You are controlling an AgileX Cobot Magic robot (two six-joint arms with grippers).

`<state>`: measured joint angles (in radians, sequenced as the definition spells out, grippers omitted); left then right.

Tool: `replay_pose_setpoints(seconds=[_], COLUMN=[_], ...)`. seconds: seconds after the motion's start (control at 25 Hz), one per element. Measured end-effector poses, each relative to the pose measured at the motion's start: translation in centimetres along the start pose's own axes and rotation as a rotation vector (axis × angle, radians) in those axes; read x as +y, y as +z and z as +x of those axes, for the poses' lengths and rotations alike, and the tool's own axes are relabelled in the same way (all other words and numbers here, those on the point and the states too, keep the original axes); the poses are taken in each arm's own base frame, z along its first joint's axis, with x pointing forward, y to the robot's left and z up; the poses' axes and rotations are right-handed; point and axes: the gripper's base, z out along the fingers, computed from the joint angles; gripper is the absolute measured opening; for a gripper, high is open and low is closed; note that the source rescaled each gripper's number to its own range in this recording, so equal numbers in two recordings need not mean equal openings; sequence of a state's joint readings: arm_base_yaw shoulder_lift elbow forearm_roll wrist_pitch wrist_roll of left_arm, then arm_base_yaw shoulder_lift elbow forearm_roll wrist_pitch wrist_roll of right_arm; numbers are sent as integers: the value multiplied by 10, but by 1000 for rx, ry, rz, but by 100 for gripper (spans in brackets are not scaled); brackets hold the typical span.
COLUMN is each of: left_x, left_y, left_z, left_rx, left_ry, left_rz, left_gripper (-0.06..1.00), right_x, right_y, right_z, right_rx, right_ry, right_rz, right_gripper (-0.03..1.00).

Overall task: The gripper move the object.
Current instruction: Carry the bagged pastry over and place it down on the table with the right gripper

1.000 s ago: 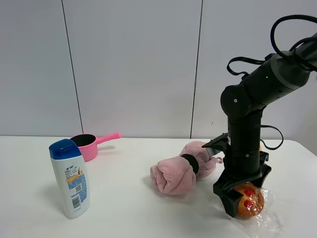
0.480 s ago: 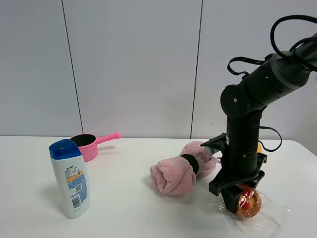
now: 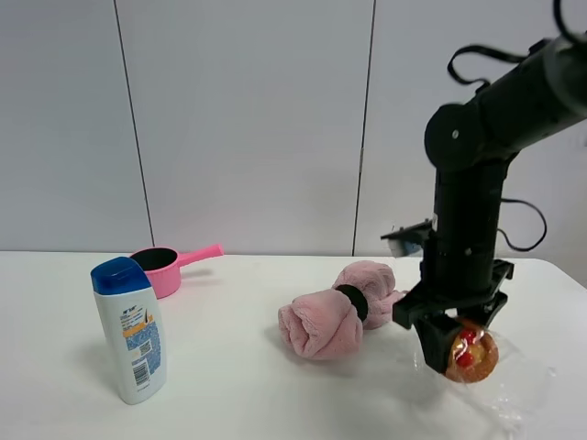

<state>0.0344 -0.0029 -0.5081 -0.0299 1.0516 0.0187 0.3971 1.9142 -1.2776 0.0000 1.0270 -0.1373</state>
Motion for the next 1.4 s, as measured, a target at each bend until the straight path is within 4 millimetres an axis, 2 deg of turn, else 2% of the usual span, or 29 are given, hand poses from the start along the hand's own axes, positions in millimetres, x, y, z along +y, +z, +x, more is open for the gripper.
replay_pose_setpoints(seconds=[0.12, 0.28, 0.52, 0.64, 0.88, 1.08, 1.24, 1.4], left_x=[0, 0, 0, 0, 0, 0, 0, 0], left_y=[0, 0, 0, 0, 0, 0, 0, 0], left_z=[0, 0, 0, 0, 0, 0, 0, 0], left_rx=[0, 0, 0, 0, 0, 0, 0, 0], left_ry=[0, 0, 0, 0, 0, 0, 0, 0], left_rz=[0, 0, 0, 0, 0, 0, 0, 0], left_gripper=[100, 100, 100, 100, 100, 100, 100, 100], right_x=[8, 24, 53, 67, 88, 89, 90, 92], right_y=[-43, -90, -134, -147, -156, -154, -141, -116], right_z=[9, 23, 44, 43, 23, 0, -20, -39], right_rx=[-120, -260, -405, -525, -757, -934, -1003, -1017], right_ry=[24, -20, -114, -134, -159, -163, -166, -162], right_rz=[-39, -44, -46, -55, -76, -49, -33, -30], right_gripper=[0, 0, 0, 0, 0, 0, 0, 0])
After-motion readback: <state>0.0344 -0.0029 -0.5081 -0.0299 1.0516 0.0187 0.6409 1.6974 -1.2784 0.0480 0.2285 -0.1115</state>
